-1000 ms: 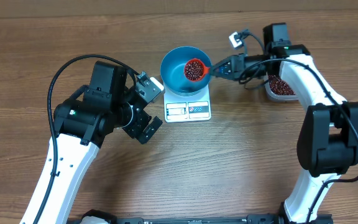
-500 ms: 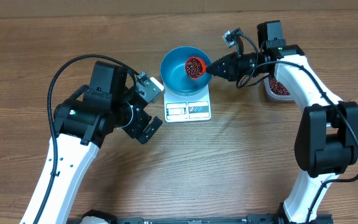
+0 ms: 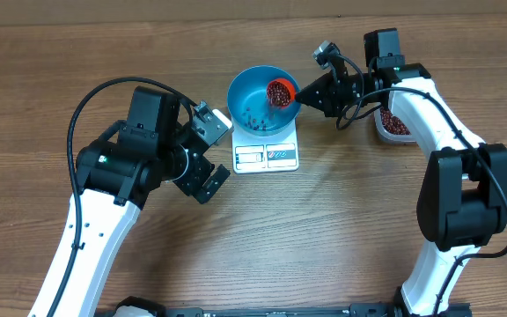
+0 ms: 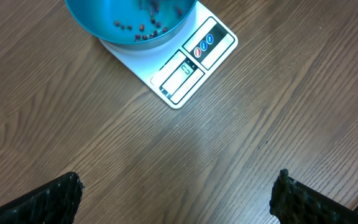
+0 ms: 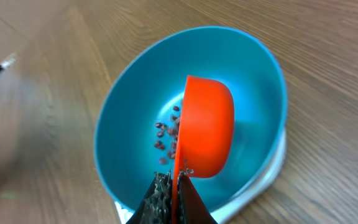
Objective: Scoop item into bowl and weigh 150g on scale
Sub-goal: 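Tilt the red scoop to pour beans into the blue bowl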
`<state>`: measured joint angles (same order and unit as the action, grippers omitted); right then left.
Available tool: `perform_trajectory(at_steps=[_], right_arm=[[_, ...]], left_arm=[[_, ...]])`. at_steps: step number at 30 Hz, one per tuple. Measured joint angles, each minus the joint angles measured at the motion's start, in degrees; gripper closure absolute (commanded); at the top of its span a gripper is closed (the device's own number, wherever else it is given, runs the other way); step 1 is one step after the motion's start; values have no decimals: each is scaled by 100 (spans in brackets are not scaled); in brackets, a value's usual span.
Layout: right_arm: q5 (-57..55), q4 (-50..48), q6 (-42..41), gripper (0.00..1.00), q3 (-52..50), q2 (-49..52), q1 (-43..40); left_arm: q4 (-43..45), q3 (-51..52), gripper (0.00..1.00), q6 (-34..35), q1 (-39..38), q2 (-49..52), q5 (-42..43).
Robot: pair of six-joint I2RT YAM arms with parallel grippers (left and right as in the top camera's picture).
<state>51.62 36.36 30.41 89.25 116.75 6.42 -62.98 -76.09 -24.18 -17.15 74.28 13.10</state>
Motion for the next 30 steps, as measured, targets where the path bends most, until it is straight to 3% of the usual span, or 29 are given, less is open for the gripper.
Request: perform_trajectory(at_steps=[10,30], right_arm=[[-146,-481,74,96,0,0,9],[-354,-424,72,96,0,0,387]], left_arm=[[0,0,0,0,0,0,0],[0,0,0,0,0,0,0]])
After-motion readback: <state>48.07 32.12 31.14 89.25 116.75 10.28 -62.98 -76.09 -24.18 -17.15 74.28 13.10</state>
